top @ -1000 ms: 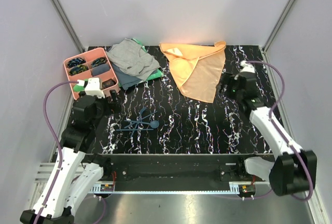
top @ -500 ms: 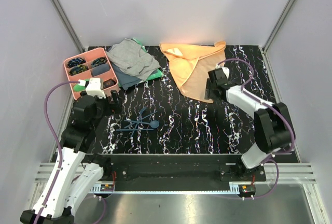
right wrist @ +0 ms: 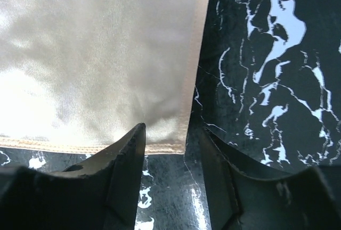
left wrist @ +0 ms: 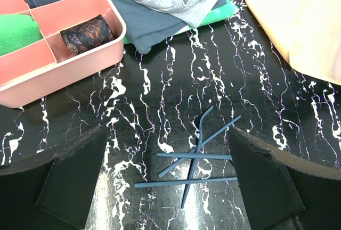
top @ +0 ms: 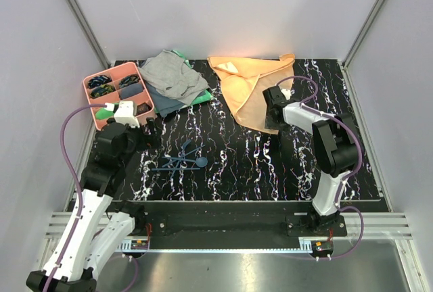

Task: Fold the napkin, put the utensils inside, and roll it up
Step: Flatten the napkin out

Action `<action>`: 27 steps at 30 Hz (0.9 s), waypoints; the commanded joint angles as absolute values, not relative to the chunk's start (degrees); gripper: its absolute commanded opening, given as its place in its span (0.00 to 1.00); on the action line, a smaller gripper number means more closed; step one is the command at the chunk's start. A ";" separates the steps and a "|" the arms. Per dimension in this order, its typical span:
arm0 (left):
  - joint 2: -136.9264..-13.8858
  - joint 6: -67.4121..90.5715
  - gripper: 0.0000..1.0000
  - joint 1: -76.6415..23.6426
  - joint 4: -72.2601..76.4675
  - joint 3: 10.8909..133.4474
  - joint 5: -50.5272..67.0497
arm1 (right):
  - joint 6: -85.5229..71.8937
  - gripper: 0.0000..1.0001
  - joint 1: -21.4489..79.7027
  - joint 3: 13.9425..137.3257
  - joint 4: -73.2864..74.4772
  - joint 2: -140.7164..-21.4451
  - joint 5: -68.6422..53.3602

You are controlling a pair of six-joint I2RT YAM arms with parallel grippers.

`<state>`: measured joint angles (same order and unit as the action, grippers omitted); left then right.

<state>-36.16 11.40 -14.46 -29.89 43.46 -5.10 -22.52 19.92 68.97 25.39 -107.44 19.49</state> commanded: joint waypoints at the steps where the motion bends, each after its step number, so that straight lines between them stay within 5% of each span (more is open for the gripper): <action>1: -35.95 10.90 0.99 -14.50 -26.98 43.86 -3.96 | -24.78 0.52 19.07 70.58 25.75 -108.54 16.53; 8: -35.86 10.99 0.99 -14.50 -26.98 43.86 -3.60 | -26.45 0.49 18.19 68.29 26.54 -110.30 13.28; 15: -35.77 10.99 0.99 -14.50 -26.98 43.77 -3.95 | -26.63 0.27 17.49 65.49 28.12 -109.26 9.15; 20: -36.82 11.16 0.99 -14.50 -26.98 44.03 -2.82 | -26.80 0.01 17.58 61.88 30.84 -105.05 3.70; 27: -42.08 24.68 0.89 -18.53 -23.58 43.95 -0.61 | -30.76 0.00 22.23 50.47 37.43 -91.60 -5.09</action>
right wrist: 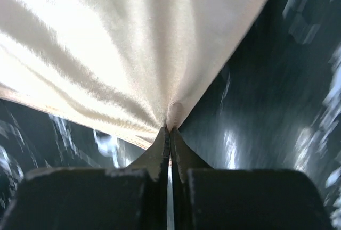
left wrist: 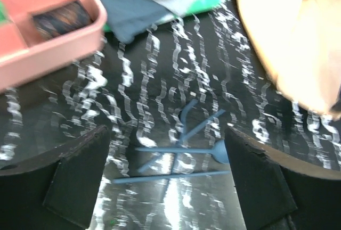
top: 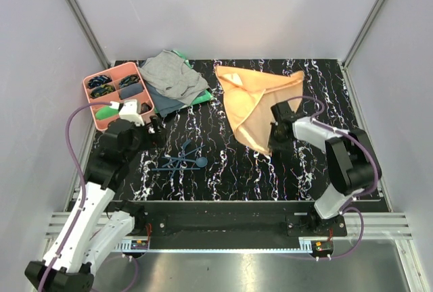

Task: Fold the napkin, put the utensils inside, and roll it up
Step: Flatten the napkin out

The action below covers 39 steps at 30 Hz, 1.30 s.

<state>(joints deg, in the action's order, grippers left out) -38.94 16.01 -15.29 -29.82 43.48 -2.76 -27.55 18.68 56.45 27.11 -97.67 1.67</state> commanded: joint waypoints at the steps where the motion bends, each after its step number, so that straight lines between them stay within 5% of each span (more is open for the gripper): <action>1: -42.97 27.83 0.89 -22.03 -21.81 43.34 -1.57 | -31.37 0.00 23.11 49.32 38.40 -89.84 -5.62; 7: -59.73 29.10 0.89 -37.78 -8.01 46.48 -11.59 | -39.36 0.00 28.30 40.79 46.92 -72.38 -7.03; 13: -84.70 26.82 0.87 -42.44 -3.43 62.64 -6.51 | -44.56 0.00 28.92 36.92 51.06 -58.55 -5.81; 21: -107.64 20.66 0.88 -49.21 -4.13 79.52 -1.68 | -45.00 0.00 28.92 37.35 51.94 -56.08 -3.78; 35: -124.96 17.66 0.87 -55.63 -9.92 92.18 -6.84 | -44.21 0.00 28.92 39.11 51.77 -55.90 -4.22; 39: -128.31 18.46 0.71 -55.90 -13.70 94.83 -12.38 | -44.65 0.00 28.92 38.85 51.59 -55.11 -4.75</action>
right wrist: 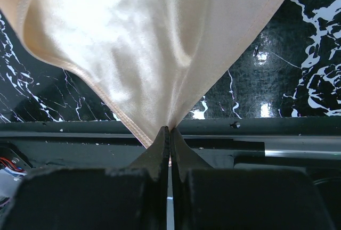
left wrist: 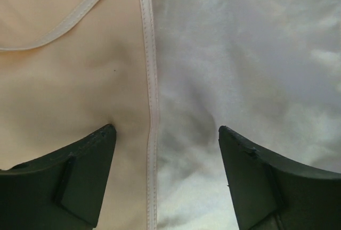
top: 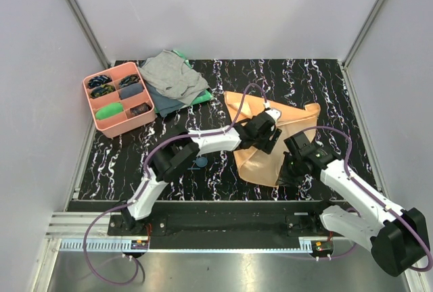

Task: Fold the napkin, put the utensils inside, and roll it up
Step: Flatten the napkin out

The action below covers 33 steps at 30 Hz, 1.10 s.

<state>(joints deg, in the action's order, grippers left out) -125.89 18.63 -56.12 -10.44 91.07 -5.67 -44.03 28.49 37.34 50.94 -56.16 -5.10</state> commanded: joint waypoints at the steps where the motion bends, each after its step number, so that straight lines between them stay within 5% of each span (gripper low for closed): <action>1: -129.19 18.63 0.67 -55.90 -14.58 95.36 -13.61 | -44.65 0.00 28.92 38.76 51.59 -55.11 -4.83; 7: -130.26 19.16 0.32 -55.90 -14.94 95.27 -16.00 | -44.74 0.00 28.92 38.67 51.33 -55.11 -4.75; 12: -128.15 19.42 0.19 -55.90 -12.75 93.17 -15.73 | -44.82 0.00 28.92 38.32 51.15 -55.28 -4.48; 14: -127.18 19.07 0.00 -55.90 -11.69 92.20 -15.47 | -44.91 0.00 28.92 38.06 50.98 -55.20 -4.39; 21: -109.54 21.35 0.00 -53.27 -4.67 81.06 -17.58 | -45.61 0.00 28.92 37.44 49.57 -55.72 -2.90; 28: -80.47 34.35 0.00 -45.98 0.69 47.97 -15.93 | -44.21 0.00 28.83 38.23 46.94 -59.58 -1.14; 33: -72.95 37.88 0.00 -39.82 0.37 38.85 -11.61 | -41.93 0.00 28.83 40.25 44.04 -64.06 -1.06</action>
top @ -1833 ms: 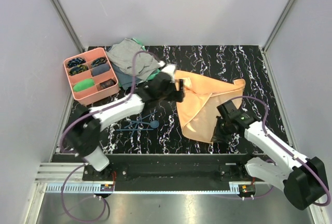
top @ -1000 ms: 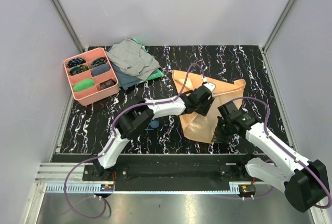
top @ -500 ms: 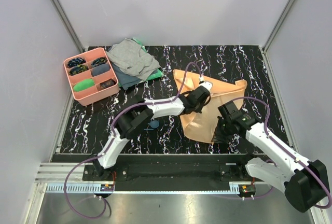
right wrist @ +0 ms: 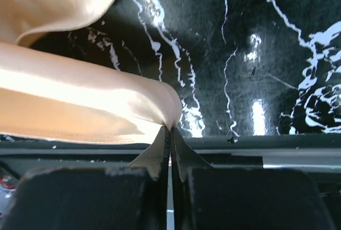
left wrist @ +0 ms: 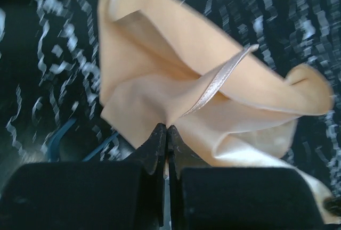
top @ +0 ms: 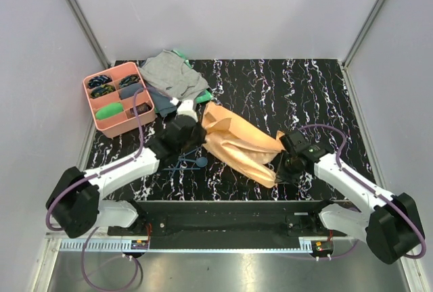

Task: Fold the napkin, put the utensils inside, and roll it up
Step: Flatten the napkin out

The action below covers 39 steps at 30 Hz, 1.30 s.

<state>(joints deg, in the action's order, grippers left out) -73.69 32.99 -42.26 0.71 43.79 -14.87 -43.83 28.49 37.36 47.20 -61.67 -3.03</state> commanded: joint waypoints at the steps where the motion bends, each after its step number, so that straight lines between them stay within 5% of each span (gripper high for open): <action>1: -72.43 37.36 0.00 -39.47 0.18 40.07 -10.99 | -41.66 0.00 28.83 40.86 43.60 -64.42 -0.88; 8: -70.13 34.28 0.00 -35.79 -4.22 47.53 -10.03 | -35.53 0.00 28.13 51.92 43.33 -67.14 6.23; 15: -76.02 30.32 0.00 -30.24 -10.19 71.59 -4.14 | -25.85 0.00 16.61 81.14 46.92 -74.88 4.74; 21: -72.09 29.44 0.00 -30.15 -6.34 78.57 -3.00 | -21.10 0.00 16.52 99.29 50.36 -75.50 7.30; 33: -56.70 25.40 0.01 -38.39 -3.25 77.17 -7.38 | -12.04 0.00 16.61 106.87 51.06 -62.85 2.03; 39: -58.26 24.70 0.02 -41.57 -3.60 78.31 -9.31 | -14.06 0.00 16.52 107.23 52.47 -62.05 6.58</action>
<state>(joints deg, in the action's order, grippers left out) -55.75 26.55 -40.88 -5.69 76.51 -6.33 -14.17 16.38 106.52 51.40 -61.69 2.57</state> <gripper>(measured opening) 0.017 0.009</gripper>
